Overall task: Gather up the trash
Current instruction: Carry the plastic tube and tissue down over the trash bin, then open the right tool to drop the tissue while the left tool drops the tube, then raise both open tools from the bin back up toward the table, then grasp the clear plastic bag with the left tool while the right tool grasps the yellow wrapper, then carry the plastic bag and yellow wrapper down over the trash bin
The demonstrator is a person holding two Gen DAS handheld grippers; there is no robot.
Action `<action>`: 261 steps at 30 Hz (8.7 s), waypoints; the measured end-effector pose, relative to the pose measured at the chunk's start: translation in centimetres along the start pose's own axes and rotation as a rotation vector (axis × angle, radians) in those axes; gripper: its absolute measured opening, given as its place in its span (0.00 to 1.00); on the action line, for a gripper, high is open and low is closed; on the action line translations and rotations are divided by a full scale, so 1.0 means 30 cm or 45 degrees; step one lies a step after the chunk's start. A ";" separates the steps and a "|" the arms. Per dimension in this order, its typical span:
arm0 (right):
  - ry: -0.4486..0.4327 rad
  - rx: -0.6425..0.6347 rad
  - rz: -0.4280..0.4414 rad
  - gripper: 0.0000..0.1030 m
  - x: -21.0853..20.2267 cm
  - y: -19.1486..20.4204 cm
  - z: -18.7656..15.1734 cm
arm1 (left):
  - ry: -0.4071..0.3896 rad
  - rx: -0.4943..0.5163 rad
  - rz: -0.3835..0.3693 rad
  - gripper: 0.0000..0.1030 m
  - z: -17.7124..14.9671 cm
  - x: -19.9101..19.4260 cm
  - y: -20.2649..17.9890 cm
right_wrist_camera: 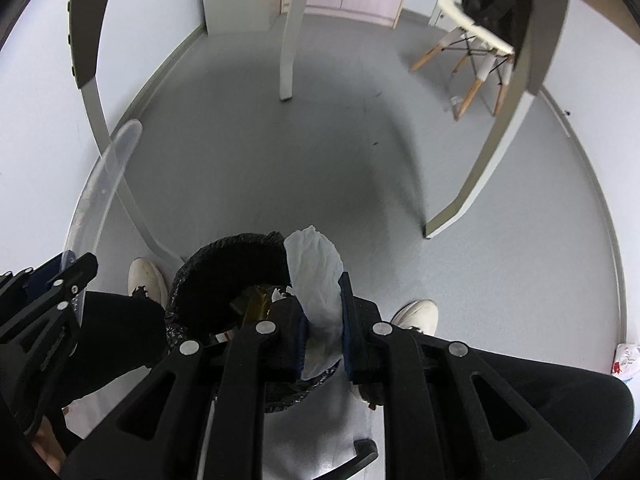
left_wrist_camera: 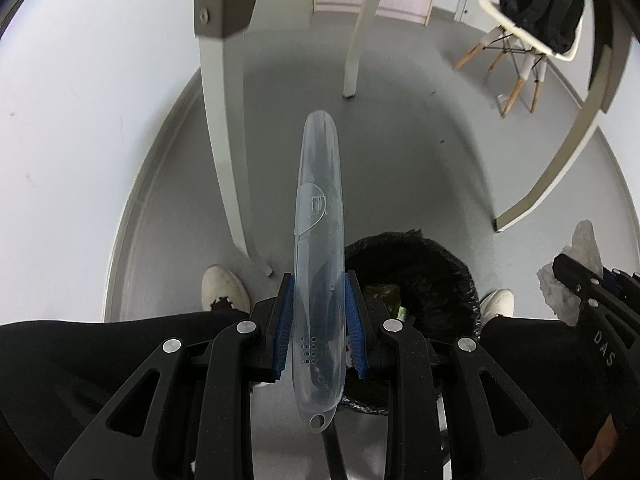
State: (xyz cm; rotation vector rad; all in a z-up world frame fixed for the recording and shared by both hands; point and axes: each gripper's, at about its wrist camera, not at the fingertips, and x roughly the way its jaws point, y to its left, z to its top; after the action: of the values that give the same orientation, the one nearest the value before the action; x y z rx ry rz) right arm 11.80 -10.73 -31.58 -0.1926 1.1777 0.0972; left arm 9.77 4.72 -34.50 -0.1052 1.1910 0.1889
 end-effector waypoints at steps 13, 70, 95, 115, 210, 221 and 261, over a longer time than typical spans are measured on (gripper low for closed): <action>0.178 -0.102 0.066 0.45 0.171 0.083 0.048 | 0.088 -0.033 -0.016 0.24 0.034 0.091 0.008; -0.003 0.246 0.000 0.93 -0.132 -0.265 -0.072 | -0.144 0.136 -0.107 0.94 -0.030 -0.341 -0.106; -0.443 0.015 0.006 0.92 -1.040 -0.266 -0.090 | -0.440 0.116 -0.156 0.94 0.001 -1.125 0.047; -0.632 0.098 -0.111 0.92 -1.204 -0.449 0.071 | -0.543 0.239 -0.111 0.94 0.207 -1.220 -0.062; -0.360 0.215 0.002 0.20 -0.697 -0.451 0.785 | -0.415 0.087 -0.131 0.21 0.680 -0.952 -0.125; -0.448 0.165 0.014 0.20 -0.901 -0.370 0.585 | -0.432 0.080 -0.143 0.21 0.505 -1.039 -0.060; -0.468 0.085 0.097 0.20 -1.093 -0.180 -0.110 | -0.394 0.023 -0.125 0.21 -0.100 -1.097 0.075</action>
State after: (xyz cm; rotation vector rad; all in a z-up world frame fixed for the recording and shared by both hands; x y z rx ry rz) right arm -2.76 -15.86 -1.97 -0.0663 0.8202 0.1527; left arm -5.18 3.39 -4.98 -0.1134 0.8769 0.1034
